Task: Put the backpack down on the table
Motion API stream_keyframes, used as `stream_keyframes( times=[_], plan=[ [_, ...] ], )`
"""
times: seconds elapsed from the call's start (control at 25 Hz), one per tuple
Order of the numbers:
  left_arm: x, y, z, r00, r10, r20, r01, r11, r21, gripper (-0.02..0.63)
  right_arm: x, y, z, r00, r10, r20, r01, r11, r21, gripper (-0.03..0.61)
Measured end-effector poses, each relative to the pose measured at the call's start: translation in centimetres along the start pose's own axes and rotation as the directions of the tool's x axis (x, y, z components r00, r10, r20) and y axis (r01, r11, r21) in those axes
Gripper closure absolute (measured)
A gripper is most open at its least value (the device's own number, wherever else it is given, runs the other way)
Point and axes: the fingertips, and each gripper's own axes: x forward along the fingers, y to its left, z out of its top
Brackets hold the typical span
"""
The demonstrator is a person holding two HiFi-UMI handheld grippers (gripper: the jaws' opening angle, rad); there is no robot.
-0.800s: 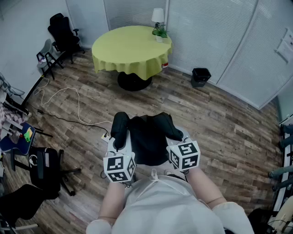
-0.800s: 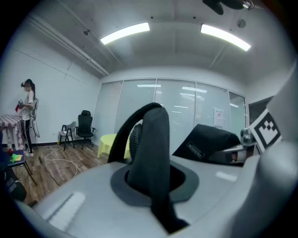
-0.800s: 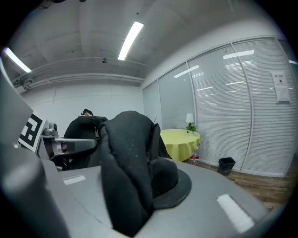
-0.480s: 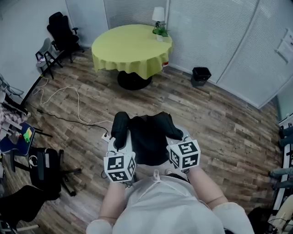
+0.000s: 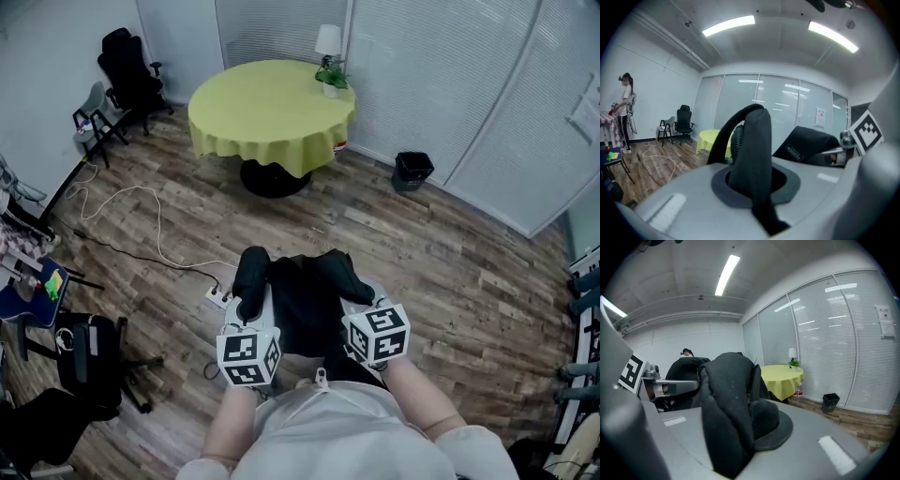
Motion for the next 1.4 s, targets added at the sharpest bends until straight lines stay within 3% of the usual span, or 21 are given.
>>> stream_keyframes(
  times=[0.24,0.88,1.4],
  plan=[
    [6.5,1.1,1.3,0.999,0.036,-0.022,-0.036,0.999,0.002,0.588,5.7,-3.9,1.8,0.999,0.041,-0.005,-0.04,0.999,0.018,0.549],
    [29.1,1.5,8.9,0.987,0.155,0.028,-0.154,0.987,-0.055,0.588,22.5,-19.9,12.2,0.988,0.151,0.021,-0.15,0.988,-0.021,0.549],
    [42.2,5.9,10.4,0.992,0.125,-0.028,-0.127,0.989,-0.072,0.587,34.4,-25.8,15.0,0.989,0.144,-0.016,-0.143,0.989,0.024,0.549]
  ],
)
